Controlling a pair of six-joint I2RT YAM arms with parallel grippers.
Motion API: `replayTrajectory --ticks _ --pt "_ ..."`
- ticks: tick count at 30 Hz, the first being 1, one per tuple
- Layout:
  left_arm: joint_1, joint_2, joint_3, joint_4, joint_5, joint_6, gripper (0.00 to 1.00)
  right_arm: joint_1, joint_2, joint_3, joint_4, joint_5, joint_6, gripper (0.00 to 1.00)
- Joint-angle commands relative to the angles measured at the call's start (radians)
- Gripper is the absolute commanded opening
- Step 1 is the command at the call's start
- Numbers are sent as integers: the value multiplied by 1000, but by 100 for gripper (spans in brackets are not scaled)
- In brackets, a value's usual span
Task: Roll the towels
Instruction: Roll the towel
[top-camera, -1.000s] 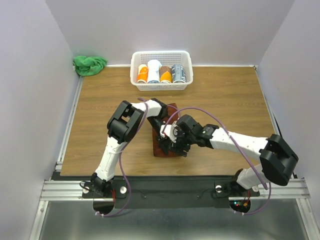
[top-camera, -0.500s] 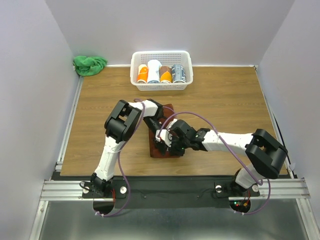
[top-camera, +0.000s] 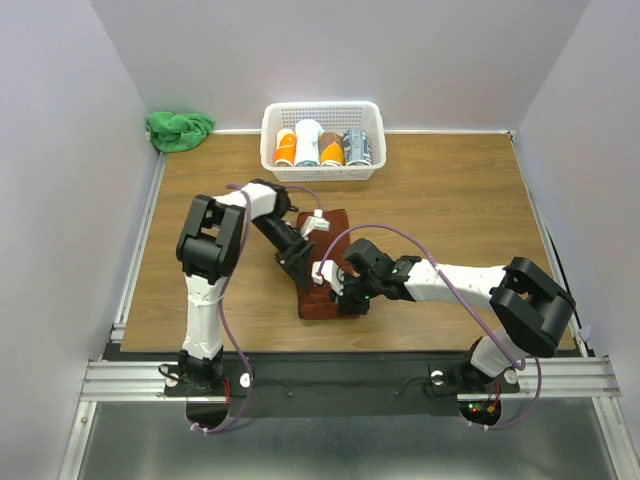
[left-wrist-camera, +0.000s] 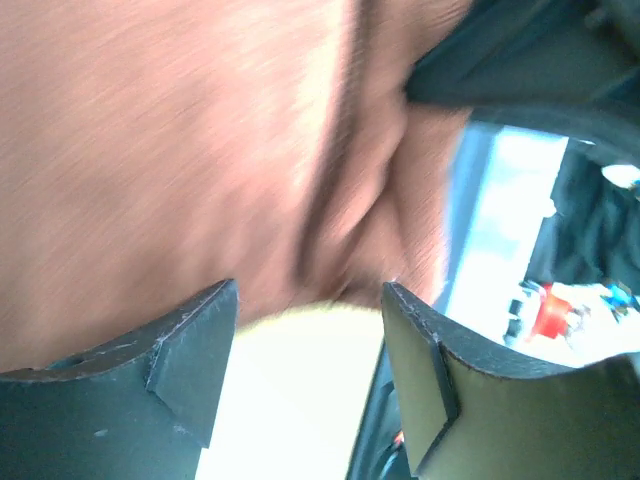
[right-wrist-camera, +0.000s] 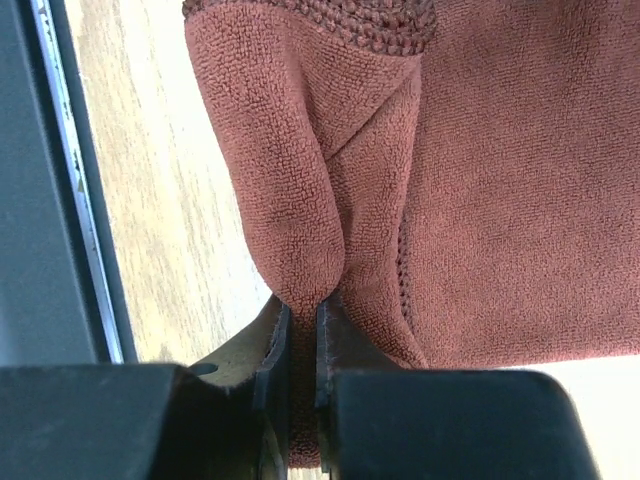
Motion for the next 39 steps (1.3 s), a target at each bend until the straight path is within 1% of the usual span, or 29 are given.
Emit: replayTrajectory --ticks 1,3,6,7,8,9,10,11,12,13,14,17,18,19,20,21,22,23,25,26,28,29,30,31,32,33,35,36,39 --pt "123 -94 44 26 -111 78 72 -1 8 0 -129 -46 23 1" --pt "158 -151 51 26 -114 86 76 -2 7 11 -140 -58 33 1" --pt "238 -232 51 61 -135 63 77 -5 13 40 -162 -79 61 1" --pt "261 -261 45 122 -147 19 84 -11 30 51 -174 -104 78 1" --pt "280 -327 27 155 -176 2 99 -18 37 60 -180 -121 88 1" --pt "316 -365 15 194 -198 -22 99 -24 48 80 -183 -139 98 1" --pt "325 -455 -22 283 -254 -65 99 -40 73 88 -192 -179 114 1" --pt "331 -508 -22 340 -288 -91 99 -50 73 97 -197 -199 122 1" --pt "337 -563 -82 398 -317 -115 99 -63 102 117 -203 -224 128 1" --pt "337 -618 -116 504 -345 -127 99 -91 116 128 -217 -278 139 1" --pt "337 -731 -151 552 -374 -135 99 -106 132 141 -225 -306 144 1" --pt "339 -941 -347 722 -356 -153 99 -169 192 193 -264 -420 159 1" --pt "339 -988 -384 765 -355 -221 99 -183 227 224 -275 -449 161 1" --pt "339 -1027 -415 805 -351 -240 99 -201 244 239 -298 -472 168 1" --pt "337 -1085 -458 798 -313 -238 99 -209 260 255 -310 -515 167 1" --pt "333 -1105 -466 763 -283 -127 99 -218 281 270 -324 -535 165 1" --pt "319 -1117 -472 712 -263 -78 99 -223 310 282 -333 -553 165 1" --pt "260 -1137 -498 645 -275 -49 99 -232 329 308 -349 -576 173 1" --pt "172 -1165 -544 650 -356 -53 99 -241 379 332 -363 -596 179 1" --pt "78 -1208 -571 659 -423 -52 99 -243 393 353 -375 -610 185 1" --pt "-16 -1263 -672 728 -491 -70 99 -252 422 373 -390 -621 196 2" --pt "-64 -1312 -703 748 -567 -72 99 -257 444 381 -395 -633 197 2" --pt "-162 -1329 -755 759 -591 -66 99 -263 456 393 -398 -645 199 3" --pt "-208 -1344 -778 780 -615 -60 99 -272 465 399 -406 -653 207 3" --pt "-253 -1360 -800 797 -687 -69 99 -278 485 405 -410 -670 208 3" --pt "-350 -1363 -841 817 -722 -70 99 -283 493 416 -415 -679 207 4" --pt "-435 -1360 -887 865 -802 -54 99 -295 522 425 -429 -699 207 4" --pt "-510 -1358 -895 879 -821 -41 99 -298 530 436 -436 -708 205 4" --pt "-592 -1329 -904 900 -812 23 99 -306 565 451 -459 -728 194 5"
